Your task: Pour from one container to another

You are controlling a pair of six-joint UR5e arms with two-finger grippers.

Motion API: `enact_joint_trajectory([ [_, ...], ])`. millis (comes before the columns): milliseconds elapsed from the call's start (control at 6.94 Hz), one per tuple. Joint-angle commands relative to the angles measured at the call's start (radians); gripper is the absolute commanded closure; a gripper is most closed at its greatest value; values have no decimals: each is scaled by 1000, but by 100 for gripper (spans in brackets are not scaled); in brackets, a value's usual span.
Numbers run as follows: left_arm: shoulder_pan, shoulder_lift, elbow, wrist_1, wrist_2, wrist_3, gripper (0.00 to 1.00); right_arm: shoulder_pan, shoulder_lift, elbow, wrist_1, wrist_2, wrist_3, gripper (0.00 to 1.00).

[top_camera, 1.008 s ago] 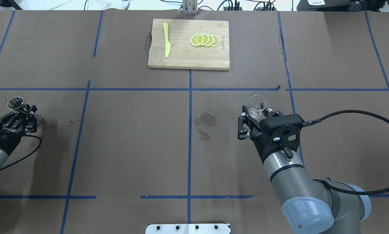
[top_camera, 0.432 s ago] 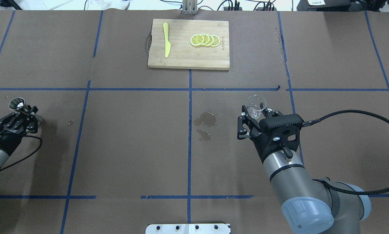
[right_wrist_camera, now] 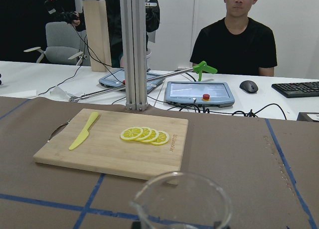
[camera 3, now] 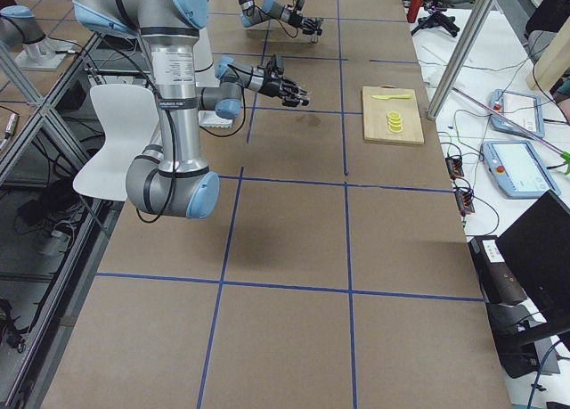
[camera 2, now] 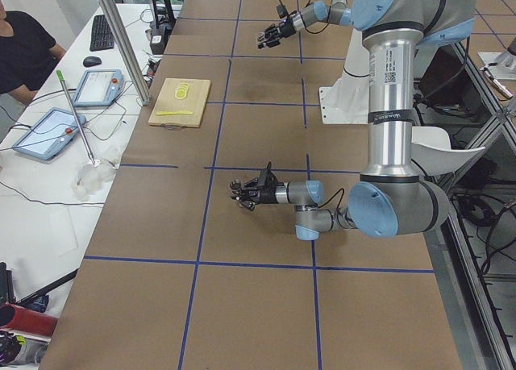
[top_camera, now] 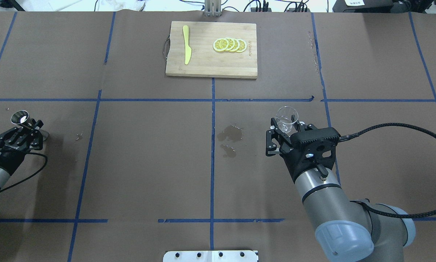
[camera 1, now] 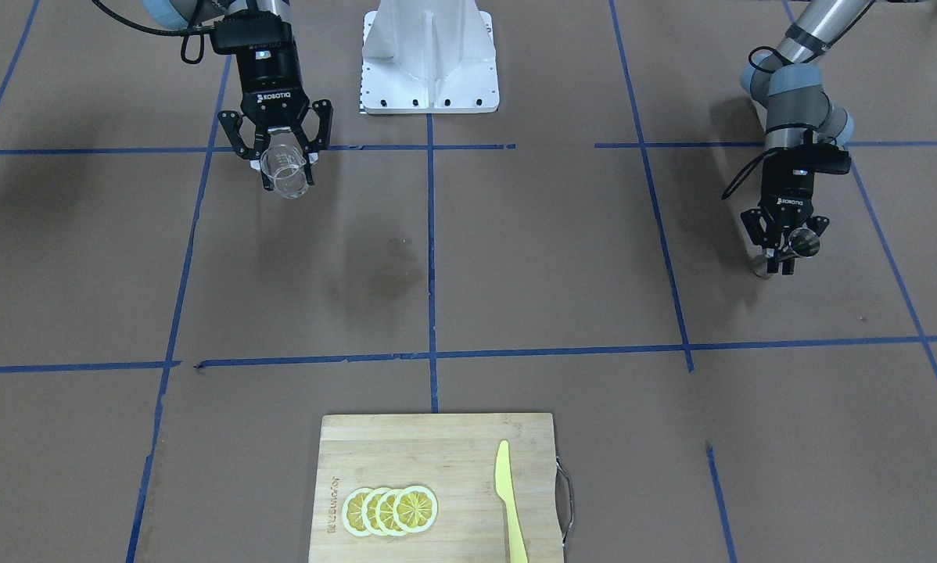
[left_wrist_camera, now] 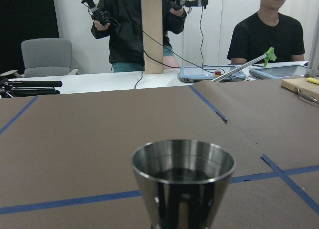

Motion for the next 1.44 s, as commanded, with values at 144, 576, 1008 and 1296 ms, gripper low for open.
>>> enact_joint_trajectory([
  [144,1,3,0,0,-16,3,70,0,2,0,0,0,0,100],
  [576,1,5,0,-2,-19,2,0,0,4,2,0,0,0,100],
  [1008,1,15,-3,-3,-19,0,0,-2,7,3,0,0,0,100],
  [1296,1,17,-4,-6,-20,0,0,-2,7,5,1,0,0,100],
])
